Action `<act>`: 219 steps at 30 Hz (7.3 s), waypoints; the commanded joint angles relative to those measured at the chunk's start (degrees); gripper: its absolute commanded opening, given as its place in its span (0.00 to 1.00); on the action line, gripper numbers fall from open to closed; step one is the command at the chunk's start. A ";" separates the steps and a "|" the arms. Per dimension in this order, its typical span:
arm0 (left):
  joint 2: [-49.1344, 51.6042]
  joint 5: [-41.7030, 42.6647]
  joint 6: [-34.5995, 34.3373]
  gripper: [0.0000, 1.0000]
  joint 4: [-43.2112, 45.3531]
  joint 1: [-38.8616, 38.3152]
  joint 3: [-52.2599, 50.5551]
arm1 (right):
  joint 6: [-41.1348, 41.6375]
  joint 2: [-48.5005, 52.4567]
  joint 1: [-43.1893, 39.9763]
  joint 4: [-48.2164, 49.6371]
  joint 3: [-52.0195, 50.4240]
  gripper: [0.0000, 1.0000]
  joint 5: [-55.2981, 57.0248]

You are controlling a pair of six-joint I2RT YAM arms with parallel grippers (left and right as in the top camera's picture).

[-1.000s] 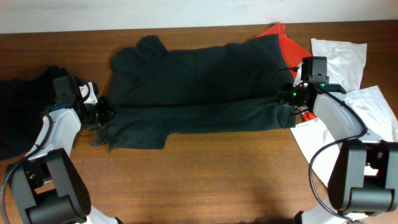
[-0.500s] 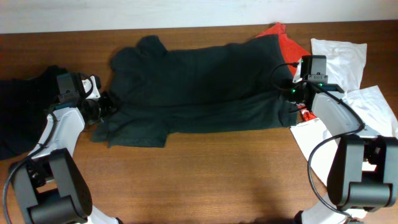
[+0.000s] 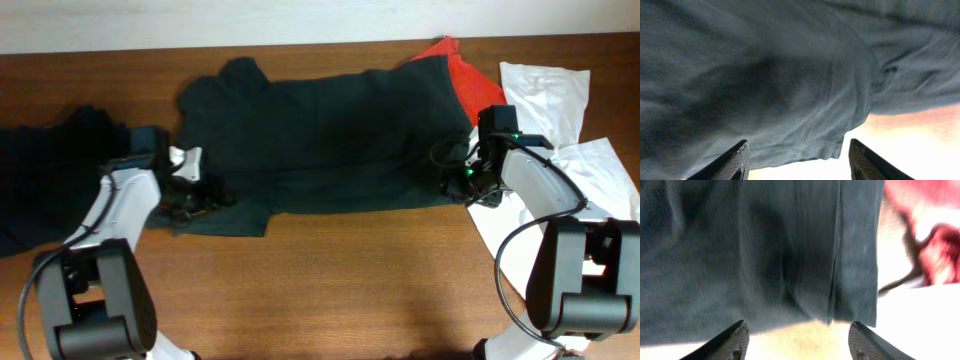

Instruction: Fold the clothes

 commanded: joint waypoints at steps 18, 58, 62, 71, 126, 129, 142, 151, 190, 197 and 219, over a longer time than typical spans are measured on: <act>6.19 -22.32 0.96 0.01 1.53 -22.25 -3.39 | 0.22 0.26 -0.37 -6.34 0.20 0.68 -0.70; 6.86 -25.97 -12.26 0.51 -11.76 -2.12 16.83 | 0.20 0.26 -0.37 -8.20 0.20 0.68 -0.46; 6.86 -31.06 -12.55 0.64 -10.03 -0.66 11.19 | 0.17 0.26 -0.37 -8.85 0.20 0.68 -0.42; 6.86 -33.05 -12.48 0.57 -3.39 3.43 4.07 | 0.20 0.26 -0.37 -9.99 0.20 0.68 -0.46; 12.28 -22.99 -2.56 0.06 10.75 27.65 13.92 | 0.20 0.26 -0.37 -12.20 0.17 0.68 -0.44; 12.17 -18.91 -0.85 0.07 9.09 26.21 16.00 | 0.20 0.26 -0.37 -12.20 0.20 0.68 -0.42; 7.91 -16.90 -0.31 0.22 -9.42 12.22 19.76 | -1.81 0.26 -0.37 -10.97 0.17 0.68 -5.88; 7.91 -17.27 -0.31 0.22 -11.30 4.70 12.96 | -3.43 1.14 3.67 -4.35 0.15 0.54 -10.47; 7.89 -26.12 -16.61 0.11 -14.82 7.91 -6.73 | 6.27 6.32 7.41 -22.36 0.13 0.04 15.08; 7.45 -26.08 -16.59 0.58 -14.16 7.89 -6.05 | 6.32 6.29 7.41 -21.92 0.15 0.05 8.33; 8.61 -16.90 -4.68 0.82 18.53 1.07 17.42 | -6.05 5.44 1.81 -11.41 28.70 0.77 8.72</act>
